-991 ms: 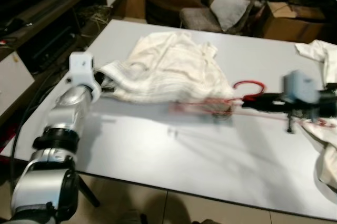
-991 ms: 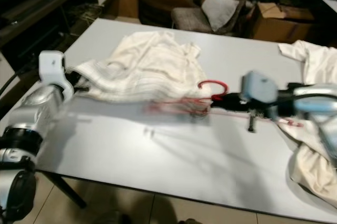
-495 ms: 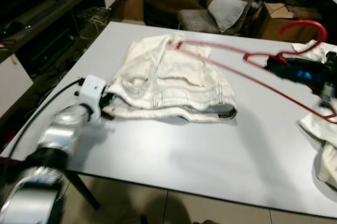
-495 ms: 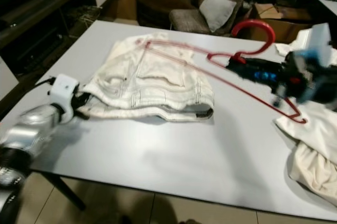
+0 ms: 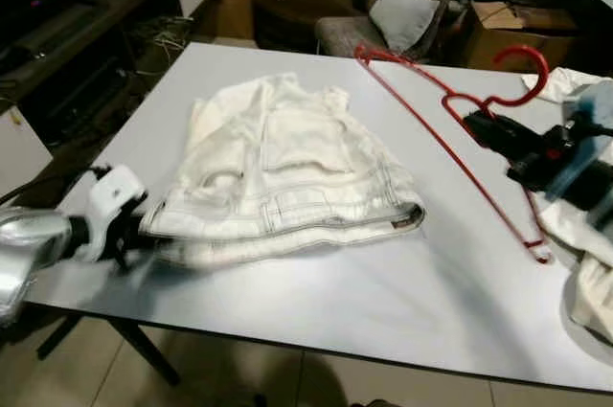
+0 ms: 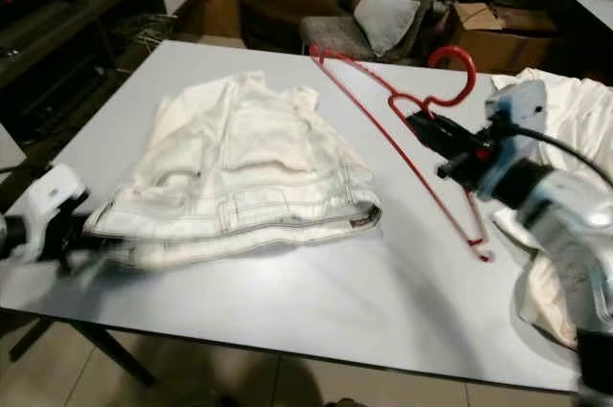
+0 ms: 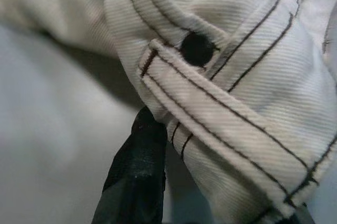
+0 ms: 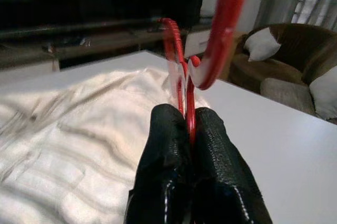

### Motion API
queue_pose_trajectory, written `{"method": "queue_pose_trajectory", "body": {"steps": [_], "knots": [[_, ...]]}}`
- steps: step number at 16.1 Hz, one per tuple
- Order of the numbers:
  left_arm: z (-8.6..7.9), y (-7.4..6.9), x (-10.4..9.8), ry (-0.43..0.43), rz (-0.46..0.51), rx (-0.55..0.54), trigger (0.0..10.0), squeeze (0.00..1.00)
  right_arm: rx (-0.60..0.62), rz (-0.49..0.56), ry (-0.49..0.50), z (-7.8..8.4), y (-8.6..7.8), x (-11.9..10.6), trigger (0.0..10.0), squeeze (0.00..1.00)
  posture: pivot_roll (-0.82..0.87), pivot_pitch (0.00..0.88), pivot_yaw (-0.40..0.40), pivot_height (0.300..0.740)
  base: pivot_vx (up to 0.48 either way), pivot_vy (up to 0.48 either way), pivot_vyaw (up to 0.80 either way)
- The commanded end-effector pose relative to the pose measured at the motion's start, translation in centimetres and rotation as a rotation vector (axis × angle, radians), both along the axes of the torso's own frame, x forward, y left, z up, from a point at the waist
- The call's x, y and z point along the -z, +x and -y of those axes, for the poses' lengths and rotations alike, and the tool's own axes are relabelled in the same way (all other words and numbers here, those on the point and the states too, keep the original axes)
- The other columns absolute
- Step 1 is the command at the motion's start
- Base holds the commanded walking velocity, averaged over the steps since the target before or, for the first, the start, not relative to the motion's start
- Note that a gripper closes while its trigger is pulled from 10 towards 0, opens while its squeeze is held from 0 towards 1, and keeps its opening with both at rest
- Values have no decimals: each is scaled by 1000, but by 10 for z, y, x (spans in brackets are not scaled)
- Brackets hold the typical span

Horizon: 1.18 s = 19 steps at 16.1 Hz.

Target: Hang hanger

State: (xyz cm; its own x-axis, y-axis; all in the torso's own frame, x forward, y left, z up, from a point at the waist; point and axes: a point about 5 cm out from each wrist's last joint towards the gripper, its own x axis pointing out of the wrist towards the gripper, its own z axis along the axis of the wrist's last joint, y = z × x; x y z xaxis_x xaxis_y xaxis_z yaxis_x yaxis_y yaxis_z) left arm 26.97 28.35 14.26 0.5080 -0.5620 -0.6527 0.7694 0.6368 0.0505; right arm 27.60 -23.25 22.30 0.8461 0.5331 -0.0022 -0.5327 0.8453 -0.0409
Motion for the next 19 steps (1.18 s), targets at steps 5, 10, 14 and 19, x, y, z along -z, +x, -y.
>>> {"method": "queue_pose_trajectory", "body": {"steps": [5, 10, 14, 19], "knots": [[9, 28, -7, 180, 264, -105, 10000, 1000, 61, 17, 41, -27, -3, 9, 10000, 0, -69, 0, 9, 740, 0, 0, 0], [-7, 32, -4, 278, 321, -133, 10000, 1000, -57, 8, 29, -65, 21, 13, 10000, 0, -66, 0, 6, 740, 0, 0, 0], [14, -11, 11, 19, -23, 130, 10000, 1000, -66, -23, 71, -82, 48, 13, 10000, 0, -40, 0, -11, 740, 0, 0, 0], [37, 8, -16, -282, 182, 50, 10000, 1000, -71, -125, 51, -99, 71, 33, 10000, 0, -22, 0, -16, 740, 0, 0, 0]]}}
